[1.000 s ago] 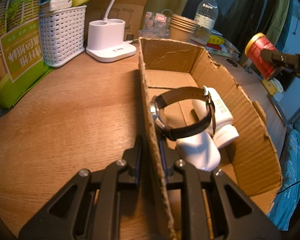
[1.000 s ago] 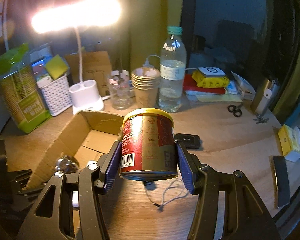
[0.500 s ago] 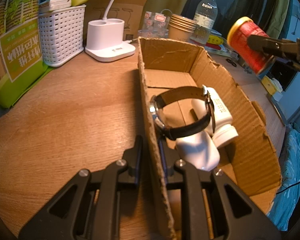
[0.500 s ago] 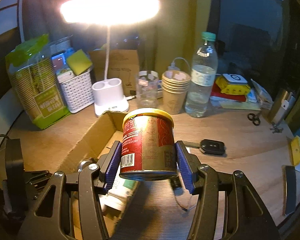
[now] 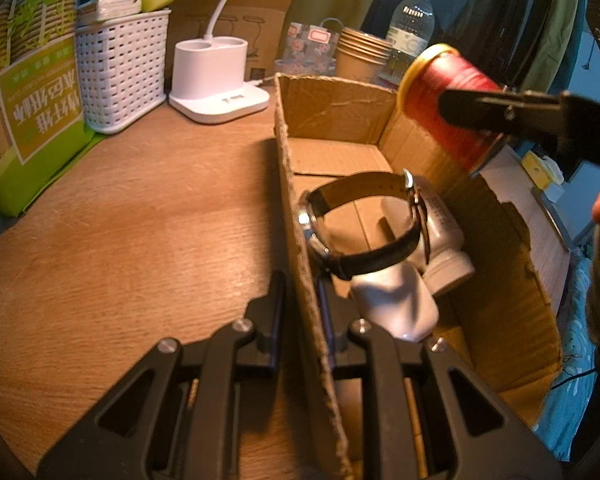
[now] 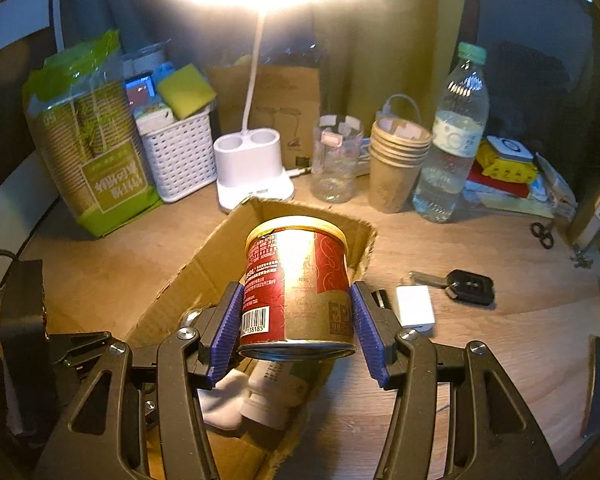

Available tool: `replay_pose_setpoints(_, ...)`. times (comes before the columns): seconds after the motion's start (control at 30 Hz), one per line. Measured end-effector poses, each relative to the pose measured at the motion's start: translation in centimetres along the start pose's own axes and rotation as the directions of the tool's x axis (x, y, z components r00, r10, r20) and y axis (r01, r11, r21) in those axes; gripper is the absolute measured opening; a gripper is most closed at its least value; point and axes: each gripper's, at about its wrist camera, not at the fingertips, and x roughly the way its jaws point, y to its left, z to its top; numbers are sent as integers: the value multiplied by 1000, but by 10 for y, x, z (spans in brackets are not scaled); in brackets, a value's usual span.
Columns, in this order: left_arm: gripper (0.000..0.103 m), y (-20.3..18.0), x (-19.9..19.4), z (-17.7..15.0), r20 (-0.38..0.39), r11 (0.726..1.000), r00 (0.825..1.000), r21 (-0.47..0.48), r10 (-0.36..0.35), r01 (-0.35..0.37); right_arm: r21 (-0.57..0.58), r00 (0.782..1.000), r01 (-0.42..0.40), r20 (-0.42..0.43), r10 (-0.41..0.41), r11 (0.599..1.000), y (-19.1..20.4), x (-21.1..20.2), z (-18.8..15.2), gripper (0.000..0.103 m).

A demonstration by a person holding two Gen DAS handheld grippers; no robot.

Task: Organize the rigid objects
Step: 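Lift the can with the right tool and carry it over the box, then lower the can into the box and open the right tool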

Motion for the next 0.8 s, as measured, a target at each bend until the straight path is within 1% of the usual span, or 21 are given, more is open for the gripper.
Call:
replay_pose_setpoints(0.33, 17, 0, 0, 0, 0, 1000, 1000, 0, 0, 0, -22, 998, 0, -67, -2, 1000, 10, 18, -10, 57)
replay_pose_setpoints(0.5, 17, -2, 1, 0, 0, 1000, 1000, -1, 1, -1, -13, 998, 0, -63, -1, 1000, 8, 17, -10, 57)
replay_pose_setpoints(0.57, 17, -1, 1, 0, 0, 1000, 1000, -1, 0, 0, -7, 998, 1, -56, -1, 1000, 6, 15, -9, 61)
replay_pose_setpoints(0.8, 17, -1, 1, 0, 0, 1000, 1000, -1, 0, 0, 6, 999, -17, -47, 17, 1000, 1, 13, -12, 68)
